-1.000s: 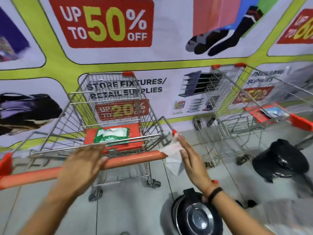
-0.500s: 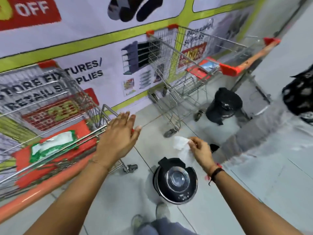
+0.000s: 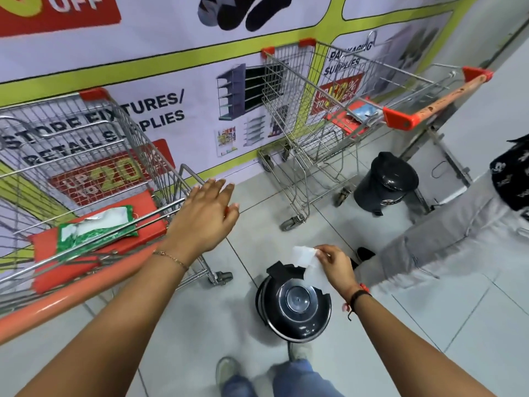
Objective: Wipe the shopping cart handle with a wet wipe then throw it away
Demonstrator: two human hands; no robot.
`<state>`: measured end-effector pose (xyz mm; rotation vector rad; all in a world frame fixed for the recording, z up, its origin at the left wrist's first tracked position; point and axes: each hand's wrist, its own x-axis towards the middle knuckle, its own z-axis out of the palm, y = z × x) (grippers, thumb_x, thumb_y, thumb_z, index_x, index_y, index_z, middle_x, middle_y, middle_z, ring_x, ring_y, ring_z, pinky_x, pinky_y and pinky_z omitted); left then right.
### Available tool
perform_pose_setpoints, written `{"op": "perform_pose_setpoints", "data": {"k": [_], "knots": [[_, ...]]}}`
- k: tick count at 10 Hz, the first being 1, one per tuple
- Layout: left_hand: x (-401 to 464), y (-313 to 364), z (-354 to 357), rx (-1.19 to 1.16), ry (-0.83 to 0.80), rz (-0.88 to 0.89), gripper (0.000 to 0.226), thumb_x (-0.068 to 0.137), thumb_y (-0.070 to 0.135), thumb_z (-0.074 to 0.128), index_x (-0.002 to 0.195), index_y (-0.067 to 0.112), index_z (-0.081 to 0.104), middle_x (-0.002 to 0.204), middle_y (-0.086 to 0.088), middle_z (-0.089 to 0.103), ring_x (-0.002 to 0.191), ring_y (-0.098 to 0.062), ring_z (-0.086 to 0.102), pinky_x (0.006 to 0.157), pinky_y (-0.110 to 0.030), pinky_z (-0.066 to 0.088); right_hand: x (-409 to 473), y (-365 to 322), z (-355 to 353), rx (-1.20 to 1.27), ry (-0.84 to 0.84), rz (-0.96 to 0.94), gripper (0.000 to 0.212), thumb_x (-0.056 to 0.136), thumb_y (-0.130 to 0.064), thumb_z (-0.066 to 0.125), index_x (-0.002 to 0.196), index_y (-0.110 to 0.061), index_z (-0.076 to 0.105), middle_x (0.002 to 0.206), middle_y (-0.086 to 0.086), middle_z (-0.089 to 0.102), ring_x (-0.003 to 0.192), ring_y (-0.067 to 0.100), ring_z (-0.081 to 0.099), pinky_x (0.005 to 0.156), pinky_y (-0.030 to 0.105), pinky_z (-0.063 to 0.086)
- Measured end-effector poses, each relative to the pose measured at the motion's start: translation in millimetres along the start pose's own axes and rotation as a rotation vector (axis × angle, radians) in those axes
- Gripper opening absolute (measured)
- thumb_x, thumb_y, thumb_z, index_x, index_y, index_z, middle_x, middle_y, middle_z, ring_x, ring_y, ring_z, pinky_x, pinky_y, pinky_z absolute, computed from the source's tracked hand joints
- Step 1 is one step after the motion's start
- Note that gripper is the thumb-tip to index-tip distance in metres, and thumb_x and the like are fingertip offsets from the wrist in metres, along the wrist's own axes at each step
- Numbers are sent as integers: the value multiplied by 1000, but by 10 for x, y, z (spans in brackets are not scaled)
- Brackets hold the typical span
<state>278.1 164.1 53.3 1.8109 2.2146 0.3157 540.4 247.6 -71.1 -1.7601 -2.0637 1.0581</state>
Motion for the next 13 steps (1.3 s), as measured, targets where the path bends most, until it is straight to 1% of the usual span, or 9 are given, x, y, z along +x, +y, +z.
{"op": "perform_pose_setpoints", "data": {"k": [2, 4, 6, 7, 8, 9, 11, 12, 13], "knots": [[3, 21, -27, -14, -22, -53, 55, 92, 37, 26, 141, 15, 20, 155, -9, 16, 142, -20, 12, 116, -35, 2, 172, 109, -47, 32, -62, 0, 20, 91, -10, 50, 103, -4, 65, 113, 17, 63, 103, 31, 56, 91, 32, 43], [59, 38, -15, -21, -64, -167, 62, 90, 38, 30, 143, 17, 8, 156, -5, 1, 143, -16, 1, 116, -34, -3, 354, 299, -52, 44, -146, 2, 19, 90, -10, 51, 101, -5, 66, 111, 16, 64, 101, 28, 56, 85, 25, 40], [65, 76, -24, -16, -54, -188, 75, 75, 45, 19, 143, 15, 9, 156, -7, 3, 143, -18, 3, 116, -34, -3, 395, 404, -70, 115, -166, 8, 16, 89, -8, 54, 98, -3, 66, 104, 13, 67, 94, 21, 60, 82, 18, 39], [85, 46, 1, -36, -62, -193, 65, 87, 45, 23, 143, 15, 7, 156, -6, 0, 143, -18, 0, 115, -34, -5, 360, 481, -57, 136, -161, 32, 15, 87, -10, 57, 96, -6, 67, 105, 13, 69, 101, 27, 62, 91, 30, 45], [143, 43, 12, -91, -67, -257, 58, 93, 37, 27, 143, 15, 6, 156, -5, -3, 143, -17, -3, 115, -34, -5, 297, 609, 14, 29, -166, 54, 14, 85, -14, 60, 95, -13, 70, 104, 10, 71, 101, 25, 62, 93, 34, 45], [204, 46, 19, -117, -56, -291, 57, 94, 35, 26, 143, 12, 8, 156, -7, -4, 143, -19, -3, 116, -36, -4, 264, 749, 149, -55, -240, 103, 16, 84, -10, 59, 95, -9, 71, 104, 12, 72, 97, 22, 63, 85, 28, 45], [203, 14, 39, -99, -21, -281, 56, 93, 32, 27, 143, 12, 10, 156, -7, -1, 143, -19, 0, 116, -36, -1, 339, 952, 445, -112, -309, 195, 20, 86, 0, 53, 101, -1, 67, 110, 16, 69, 107, 26, 60, 77, 19, 38], [186, 21, 50, -106, -12, -276, 55, 93, 31, 27, 143, 13, 11, 156, -6, 0, 143, -19, 0, 116, -35, -1, 376, 1001, 548, -173, -382, 225, 32, 87, -5, 54, 119, -3, 58, 125, 16, 61, 117, 27, 55, 95, 25, 41], [221, 11, 49, -98, 24, -270, 55, 93, 30, 28, 143, 13, 13, 156, -6, 2, 143, -19, 2, 116, -36, 0, 452, 1019, 601, -250, -388, 263, 41, 87, -6, 53, 128, -8, 51, 133, 16, 55, 123, 29, 50, 99, 24, 36]]}}
